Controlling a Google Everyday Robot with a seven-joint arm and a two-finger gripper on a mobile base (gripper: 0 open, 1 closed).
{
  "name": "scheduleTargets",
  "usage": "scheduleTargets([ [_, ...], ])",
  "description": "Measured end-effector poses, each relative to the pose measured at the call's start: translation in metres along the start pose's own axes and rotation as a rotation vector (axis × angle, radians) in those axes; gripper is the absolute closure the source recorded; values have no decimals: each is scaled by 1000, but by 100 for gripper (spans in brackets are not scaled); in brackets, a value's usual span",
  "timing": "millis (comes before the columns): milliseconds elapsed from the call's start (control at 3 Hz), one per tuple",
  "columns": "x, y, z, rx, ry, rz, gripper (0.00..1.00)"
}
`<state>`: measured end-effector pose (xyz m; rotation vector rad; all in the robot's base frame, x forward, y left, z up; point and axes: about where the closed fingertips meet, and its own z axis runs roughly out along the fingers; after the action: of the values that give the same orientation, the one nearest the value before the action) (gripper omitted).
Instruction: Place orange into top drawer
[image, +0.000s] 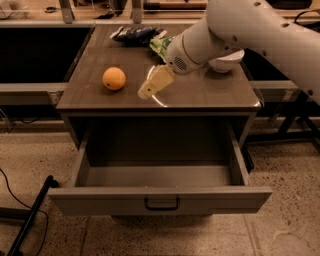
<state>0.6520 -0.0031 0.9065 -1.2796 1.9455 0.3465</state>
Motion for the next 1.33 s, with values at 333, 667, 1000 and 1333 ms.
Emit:
scheduleTargets([
  [333,-15,3,32,-16,-20,7,0],
  [667,-28,10,64,-35,-45,30,0],
  [1000,-37,14,90,-50,-67,59,0],
  [1333,-43,16,114,-58,-78,81,0],
])
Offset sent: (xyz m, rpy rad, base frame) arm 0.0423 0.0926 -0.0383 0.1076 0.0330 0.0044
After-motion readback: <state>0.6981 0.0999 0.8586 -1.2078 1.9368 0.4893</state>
